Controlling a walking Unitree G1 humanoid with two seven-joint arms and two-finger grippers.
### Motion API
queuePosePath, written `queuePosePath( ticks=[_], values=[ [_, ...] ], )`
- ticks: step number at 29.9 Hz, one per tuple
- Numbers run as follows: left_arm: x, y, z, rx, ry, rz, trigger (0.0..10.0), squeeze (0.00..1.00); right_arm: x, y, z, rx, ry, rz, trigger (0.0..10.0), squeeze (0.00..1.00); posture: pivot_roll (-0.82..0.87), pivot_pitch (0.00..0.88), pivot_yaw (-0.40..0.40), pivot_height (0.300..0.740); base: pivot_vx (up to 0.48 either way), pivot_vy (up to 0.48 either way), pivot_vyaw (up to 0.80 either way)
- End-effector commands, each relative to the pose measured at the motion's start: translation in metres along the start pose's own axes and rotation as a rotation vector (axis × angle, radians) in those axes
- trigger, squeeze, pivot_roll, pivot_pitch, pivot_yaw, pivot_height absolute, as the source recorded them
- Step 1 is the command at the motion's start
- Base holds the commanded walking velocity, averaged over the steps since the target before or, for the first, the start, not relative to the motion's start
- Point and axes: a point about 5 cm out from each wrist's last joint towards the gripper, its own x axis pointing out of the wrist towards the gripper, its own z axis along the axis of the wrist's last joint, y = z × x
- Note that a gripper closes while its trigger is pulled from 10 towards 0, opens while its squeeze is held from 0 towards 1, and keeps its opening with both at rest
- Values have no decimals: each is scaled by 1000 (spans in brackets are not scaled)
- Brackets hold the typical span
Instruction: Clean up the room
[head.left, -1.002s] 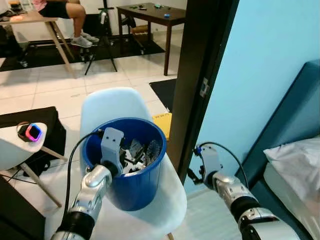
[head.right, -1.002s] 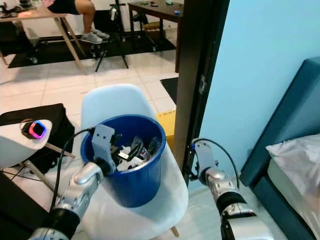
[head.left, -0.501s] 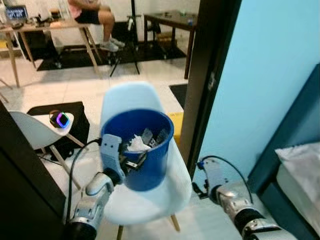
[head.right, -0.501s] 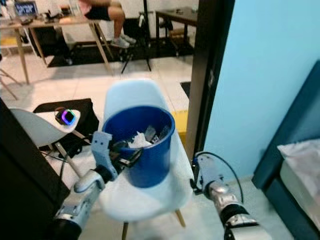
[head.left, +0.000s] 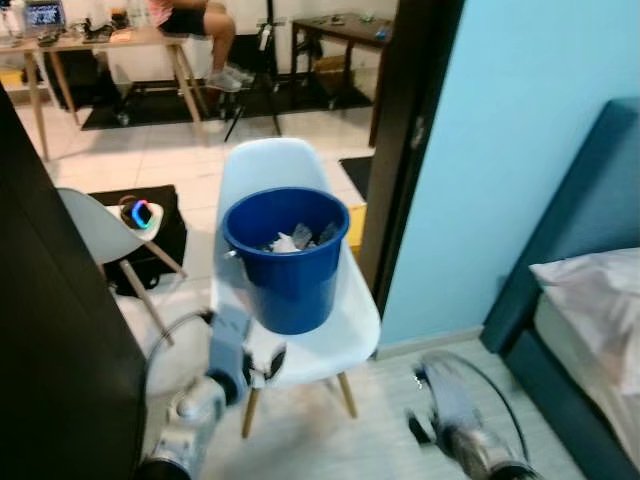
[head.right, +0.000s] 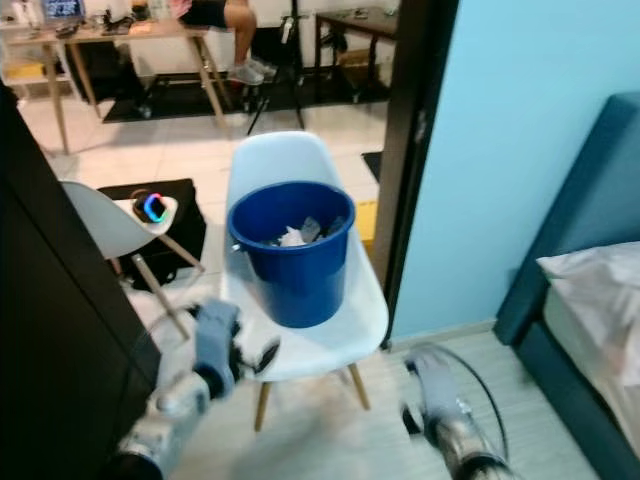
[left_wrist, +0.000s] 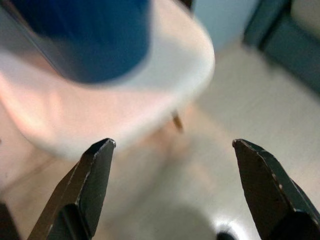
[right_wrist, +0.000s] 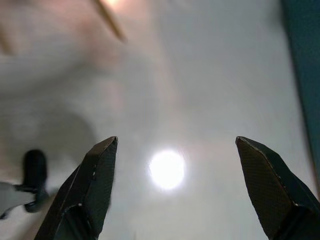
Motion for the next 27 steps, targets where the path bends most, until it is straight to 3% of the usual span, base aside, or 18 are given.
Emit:
queuePosePath(
  ticks=[1,4,6,8,13,15,18,23,27],
  values=[
    [-10,11,-33,27,177,105,10000,0,-1,5,-19,52,62,-9,10000,0,6,11,-33,740,0,0,-775],
    [-18,16,-50,22,259,168,10000,0,-2,6,-30,71,95,-15,10000,0,5,11,-34,740,0,0,-775],
    [-35,23,-78,-96,373,289,10000,0,-5,9,-53,53,162,-23,10000,0,-6,10,-30,740,0,0,-772],
    [-41,24,-87,-118,405,323,10000,0,-6,11,-61,32,184,-22,10000,0,-7,8,-28,740,0,0,-769],
    [-61,17,-115,-79,524,323,10000,0,-9,20,-79,-27,236,9,10000,0,-14,11,-21,740,0,0,-769],
    [-70,11,-127,-166,562,316,10000,0,-10,20,-84,-77,248,20,10000,0,-17,13,-17,740,0,0,-763],
    [-73,9,-131,-223,565,311,10000,0,-11,17,-87,-104,256,14,10000,0,-11,14,-21,740,0,0,-763],
    [-73,8,-132,-219,573,292,10000,0,-12,13,-88,-142,259,7,10000,0,-6,13,-26,740,0,0,-750],
    [-74,10,-133,-214,585,291,10000,0,-12,10,-88,-172,245,4,10000,0,-7,10,-28,740,0,-352,0]
  ],
)
